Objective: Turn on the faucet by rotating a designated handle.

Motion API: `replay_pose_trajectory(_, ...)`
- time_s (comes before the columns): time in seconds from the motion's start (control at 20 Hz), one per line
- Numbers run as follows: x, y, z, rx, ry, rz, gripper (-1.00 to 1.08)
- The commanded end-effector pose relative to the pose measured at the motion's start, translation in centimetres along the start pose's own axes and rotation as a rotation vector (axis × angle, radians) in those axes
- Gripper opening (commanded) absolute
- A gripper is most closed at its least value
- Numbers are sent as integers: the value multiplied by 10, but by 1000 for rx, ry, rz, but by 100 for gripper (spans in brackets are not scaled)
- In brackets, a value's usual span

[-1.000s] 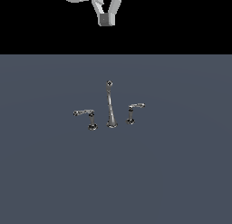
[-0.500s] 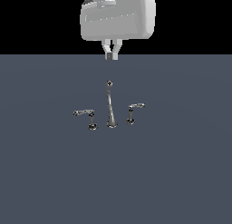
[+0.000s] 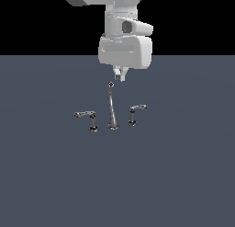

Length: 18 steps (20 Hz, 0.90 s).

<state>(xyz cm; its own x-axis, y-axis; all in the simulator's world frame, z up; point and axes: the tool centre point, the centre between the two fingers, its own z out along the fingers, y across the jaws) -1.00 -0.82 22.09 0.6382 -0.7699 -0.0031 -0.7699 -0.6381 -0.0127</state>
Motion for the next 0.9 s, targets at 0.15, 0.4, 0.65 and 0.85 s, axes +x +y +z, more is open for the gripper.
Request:
replay_pose_trajectory(0.15, 33, -12, 37, -4, 3, 116, -100)
replay_pose_trajectory(0.4, 64, -20, 70, -8, 5, 224, -100)
replay_pose_trajectory(0.65, 93, -23, 99, -10, 7, 320, -100)
replay_pose_trajectory(0.85, 111, -24, 116, -12, 7, 378, -100)
